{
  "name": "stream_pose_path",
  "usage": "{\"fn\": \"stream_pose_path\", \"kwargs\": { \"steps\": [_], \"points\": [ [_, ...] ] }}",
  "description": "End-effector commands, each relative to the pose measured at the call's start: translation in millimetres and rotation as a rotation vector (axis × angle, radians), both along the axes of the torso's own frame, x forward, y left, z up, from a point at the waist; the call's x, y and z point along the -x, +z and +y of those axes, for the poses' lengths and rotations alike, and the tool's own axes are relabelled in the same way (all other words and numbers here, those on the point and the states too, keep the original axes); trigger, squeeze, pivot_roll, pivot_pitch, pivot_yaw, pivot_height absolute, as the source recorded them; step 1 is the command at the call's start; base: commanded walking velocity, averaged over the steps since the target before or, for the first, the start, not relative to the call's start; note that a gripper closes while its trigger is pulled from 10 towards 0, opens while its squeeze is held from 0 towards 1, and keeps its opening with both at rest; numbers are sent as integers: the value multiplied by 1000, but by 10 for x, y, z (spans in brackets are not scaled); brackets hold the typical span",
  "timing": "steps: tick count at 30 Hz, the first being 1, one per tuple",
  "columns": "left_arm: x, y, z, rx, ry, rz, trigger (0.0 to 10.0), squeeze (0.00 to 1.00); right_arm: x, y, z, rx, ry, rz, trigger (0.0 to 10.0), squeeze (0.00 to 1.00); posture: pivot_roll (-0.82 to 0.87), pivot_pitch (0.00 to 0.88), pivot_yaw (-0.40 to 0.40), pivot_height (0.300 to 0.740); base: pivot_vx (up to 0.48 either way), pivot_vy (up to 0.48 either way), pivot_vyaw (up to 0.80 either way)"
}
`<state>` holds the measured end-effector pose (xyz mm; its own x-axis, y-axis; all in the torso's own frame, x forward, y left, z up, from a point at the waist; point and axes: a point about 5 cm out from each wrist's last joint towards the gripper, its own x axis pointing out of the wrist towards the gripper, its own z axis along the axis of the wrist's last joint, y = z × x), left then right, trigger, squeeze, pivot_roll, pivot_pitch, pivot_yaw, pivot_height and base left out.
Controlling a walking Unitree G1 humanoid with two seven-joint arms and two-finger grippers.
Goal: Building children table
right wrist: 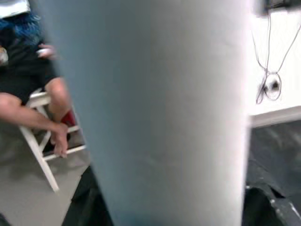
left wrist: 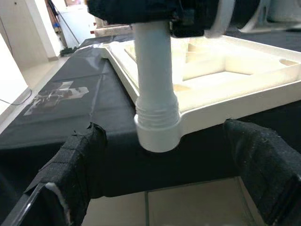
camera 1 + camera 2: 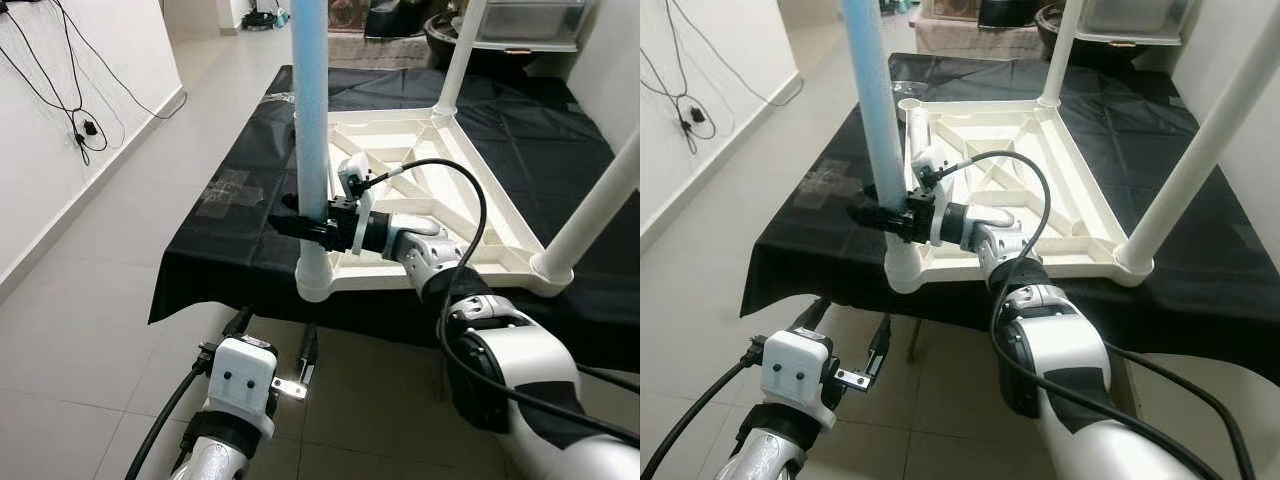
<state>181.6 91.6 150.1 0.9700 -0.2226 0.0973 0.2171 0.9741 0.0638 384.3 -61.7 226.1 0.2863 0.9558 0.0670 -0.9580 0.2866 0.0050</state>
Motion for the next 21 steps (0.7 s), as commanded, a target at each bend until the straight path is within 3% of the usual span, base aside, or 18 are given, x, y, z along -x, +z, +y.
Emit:
{"fn": "stream_pose_path", "kwargs": {
  "steps": [1, 2, 3, 4, 5, 7, 8, 10, 12, 14, 15, 16, 21],
  "points": [
    [26, -8, 1, -3, 4, 11, 10000, 0, 26, -60, 110, -12, 21, 36, 0, 0, 165, 94, -31, 740, 0, 0, 0],
    [23, -19, 0, -5, 2, 14, 10000, 0, -5, -89, 99, 14, -56, 27, 0, 0, 159, 87, -34, 740, 0, 0, 0],
    [14, -23, 0, -7, 2, 13, 10000, 0, -69, -118, 58, 54, -211, 4, 0, 0, 160, 82, -34, 740, 0, 0, 0],
    [14, -23, 0, -7, 2, 13, 10000, 0, -69, -118, 58, 54, -211, 4, 0, 0, 160, 82, -34, 740, 0, 0, 0],
    [7, -25, 0, -8, 2, 12, 10000, 0, -111, -133, 22, 78, -319, -14, 0, 0, 160, 82, -34, 740, 0, 0, 0],
    [-12, -20, 13, -11, 3, 8, 10000, 0, -255, -174, -273, 37, -723, 53, 0, 0, 152, 73, -28, 740, 0, 0, 0],
    [-12, -20, 13, -11, 3, 8, 10000, 0, -255, -174, -273, 37, -723, 53, 0, 0, 152, 73, -28, 740, 0, 0, 0],
    [-23, -23, 20, -13, -2, 7, 10000, 0, -301, -259, -558, -16, -1021, 139, 0, 0, 137, 68, -19, 740, 0, 0, 0],
    [-23, -23, 20, -13, -2, 7, 10000, 0, -301, -259, -558, -16, -1021, 139, 0, 0, 137, 68, -19, 740, 0, 0, 0],
    [-42, -40, 9, -15, -14, 9, 10000, 0, -250, -384, -806, -33, -1322, 153, 0, 0, 120, 57, -9, 740, 0, 0, 0],
    [-42, -40, 9, -15, -14, 9, 10000, 0, -250, -384, -806, -33, -1322, 153, 0, 0, 120, 57, -9, 740, 0, 0, 0],
    [-57, -43, -1, -15, -20, 8, 10000, 0, -190, -442, -882, -55, -1452, 163, 0, 0, 117, 55, -9, 740, 0, 0, 0],
    [-78, -36, -19, -13, -28, 3, 10000, 0, -58, -532, -862, -98, -1591, 202, 0, 0, 118, 53, -6, 740, 0, 0, 0]
  ]
}}
